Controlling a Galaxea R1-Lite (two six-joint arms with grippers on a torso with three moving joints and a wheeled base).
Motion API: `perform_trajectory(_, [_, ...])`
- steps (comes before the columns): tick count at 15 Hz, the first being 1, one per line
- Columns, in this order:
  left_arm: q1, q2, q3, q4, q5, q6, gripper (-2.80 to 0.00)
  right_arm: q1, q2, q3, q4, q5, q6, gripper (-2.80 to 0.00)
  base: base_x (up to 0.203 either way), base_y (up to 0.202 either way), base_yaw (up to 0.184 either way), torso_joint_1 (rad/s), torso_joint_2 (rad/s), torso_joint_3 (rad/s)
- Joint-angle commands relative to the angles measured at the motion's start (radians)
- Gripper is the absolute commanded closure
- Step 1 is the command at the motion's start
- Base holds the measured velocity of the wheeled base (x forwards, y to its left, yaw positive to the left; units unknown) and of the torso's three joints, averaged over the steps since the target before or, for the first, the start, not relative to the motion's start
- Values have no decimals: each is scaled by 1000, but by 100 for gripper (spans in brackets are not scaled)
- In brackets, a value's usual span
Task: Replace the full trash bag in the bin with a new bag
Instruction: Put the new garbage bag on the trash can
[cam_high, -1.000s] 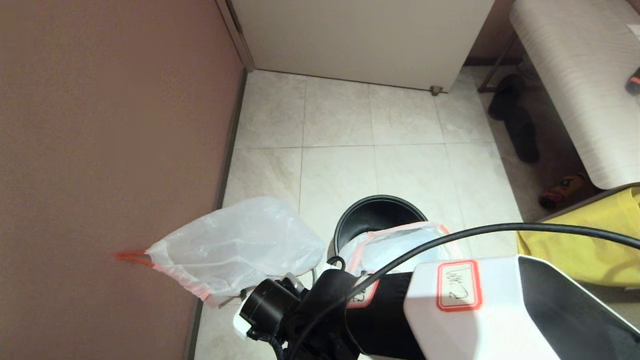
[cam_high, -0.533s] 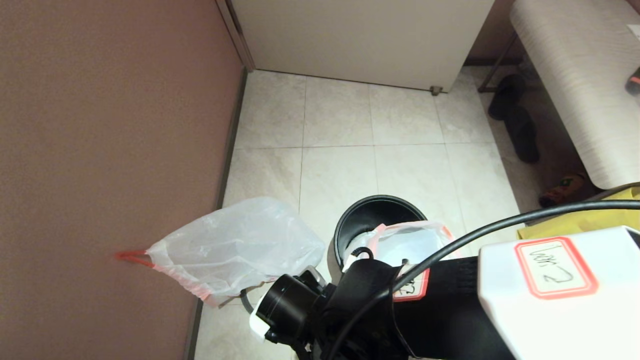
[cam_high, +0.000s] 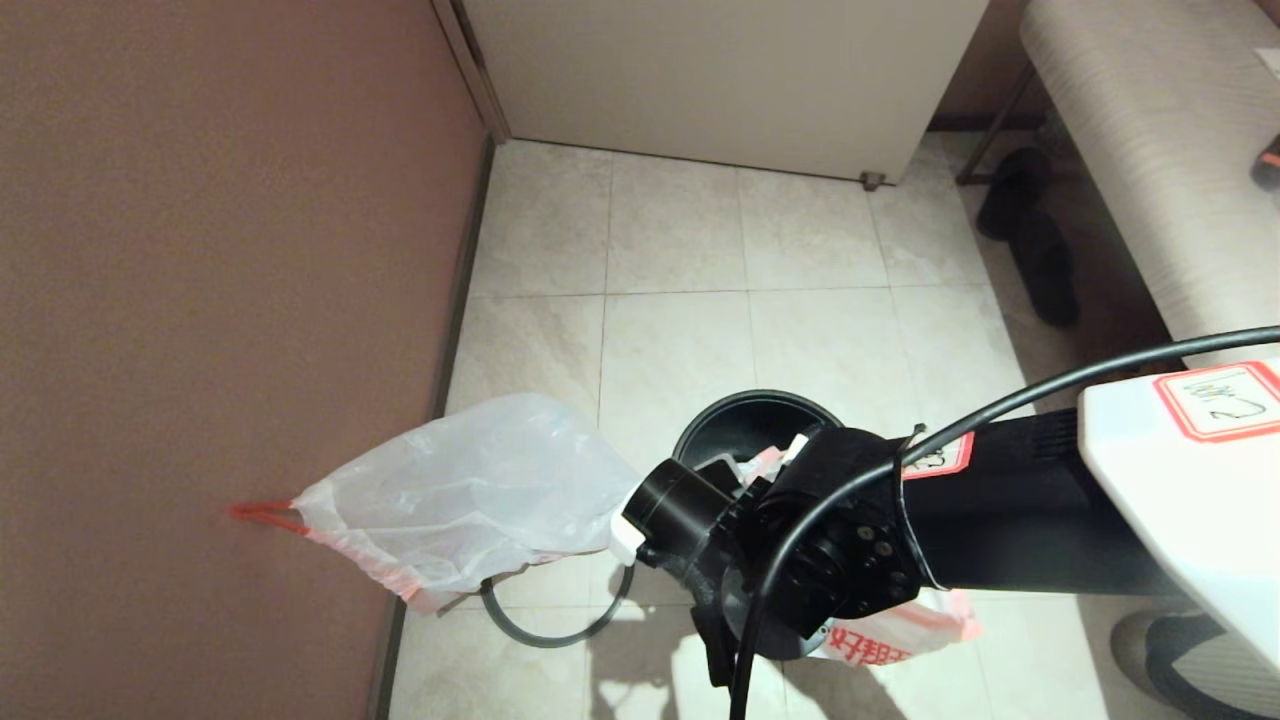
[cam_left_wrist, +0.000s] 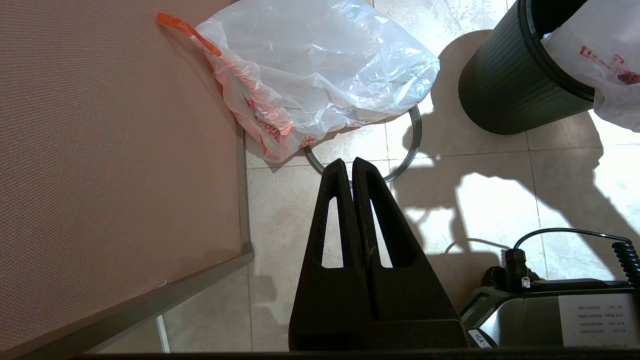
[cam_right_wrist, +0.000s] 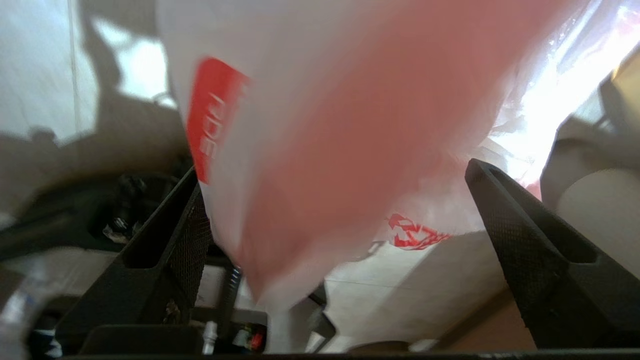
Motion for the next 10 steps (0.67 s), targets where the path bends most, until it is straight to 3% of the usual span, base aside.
perform_trajectory(1, [0,1,0,1,0,0,0,-14,-39,14,-6,-3,38,-280,0,0,0,0,0,0])
perform_trajectory(5, [0,1,0,1,0,0,0,-7,-205,131,-85,15,54,-280,0,0,0,0,0,0])
perform_trajectory(8, [0,1,0,1,0,0,0,49,-364,330,-76,192,-4,-280,0,0,0,0,0,0])
perform_trajectory(10, [0,1,0,1,0,0,0,71,-428,417,-56,246,-43,-280,0,0,0,0,0,0])
